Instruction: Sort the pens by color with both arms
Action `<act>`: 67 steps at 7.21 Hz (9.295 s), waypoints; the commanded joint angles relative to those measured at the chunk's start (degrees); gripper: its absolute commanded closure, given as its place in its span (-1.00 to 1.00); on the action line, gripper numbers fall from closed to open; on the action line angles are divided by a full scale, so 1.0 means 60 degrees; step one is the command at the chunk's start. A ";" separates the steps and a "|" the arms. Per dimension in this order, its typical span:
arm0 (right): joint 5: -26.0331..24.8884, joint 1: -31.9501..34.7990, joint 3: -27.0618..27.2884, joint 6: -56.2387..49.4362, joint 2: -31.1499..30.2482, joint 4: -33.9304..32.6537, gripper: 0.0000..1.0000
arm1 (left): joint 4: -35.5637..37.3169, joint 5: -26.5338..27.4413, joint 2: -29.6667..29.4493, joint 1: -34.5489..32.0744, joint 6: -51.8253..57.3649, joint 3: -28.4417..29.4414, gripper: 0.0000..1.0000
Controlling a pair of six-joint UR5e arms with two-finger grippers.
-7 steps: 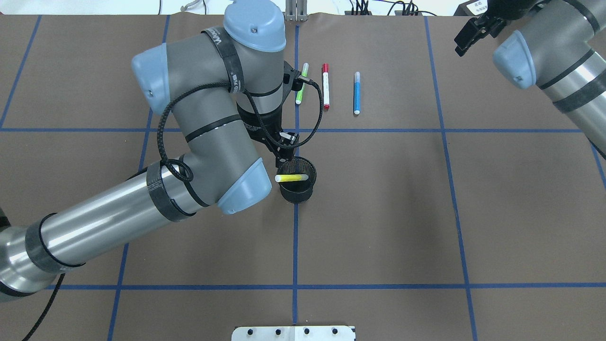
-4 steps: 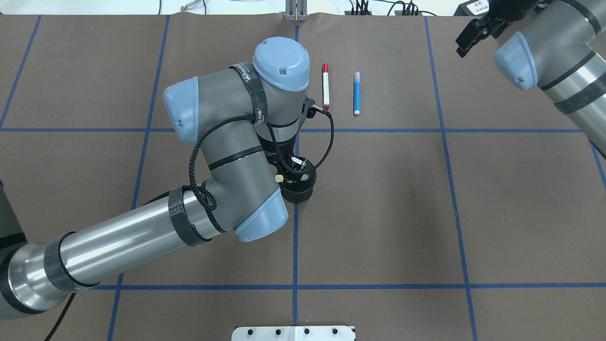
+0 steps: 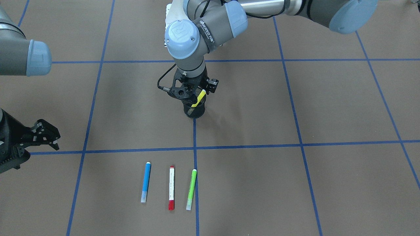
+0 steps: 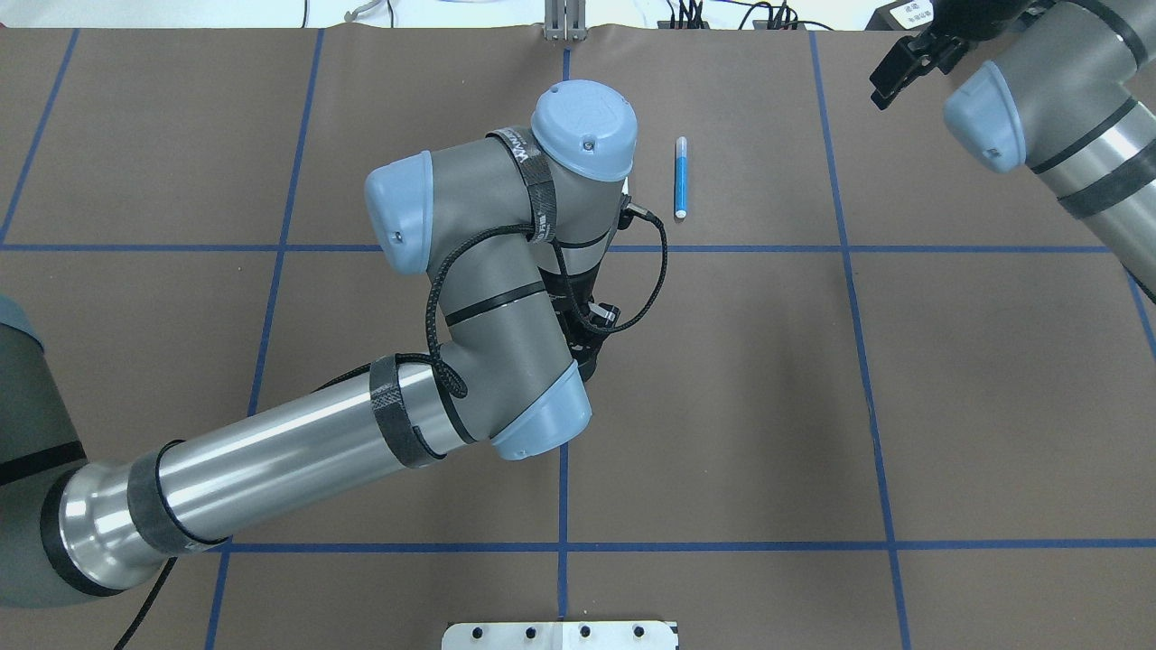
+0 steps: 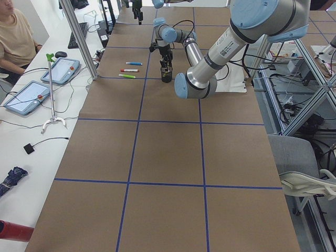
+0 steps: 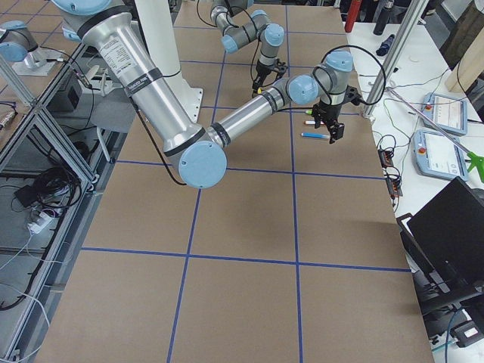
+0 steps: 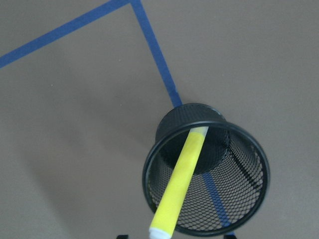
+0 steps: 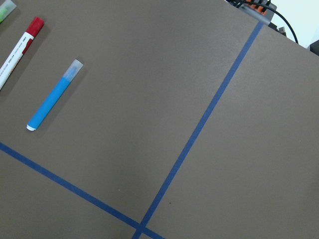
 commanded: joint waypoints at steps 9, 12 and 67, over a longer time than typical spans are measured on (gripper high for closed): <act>-0.0048 -0.0029 -0.0014 0.0044 0.0019 0.0008 -1.00 | 0.0017 0.0119 0.0141 -0.0009 -0.0007 0.0034 0.09; -0.0048 -0.0044 -0.0014 0.0117 0.0019 0.0008 -1.00 | 0.0047 0.0105 0.0141 -0.0009 -0.0036 -0.0053 0.35; 0.0886 0.4922 -0.0234 -0.4279 -0.6235 0.2440 -1.00 | -0.2722 -0.2722 1.0586 -1.0702 0.7406 -0.3613 -1.00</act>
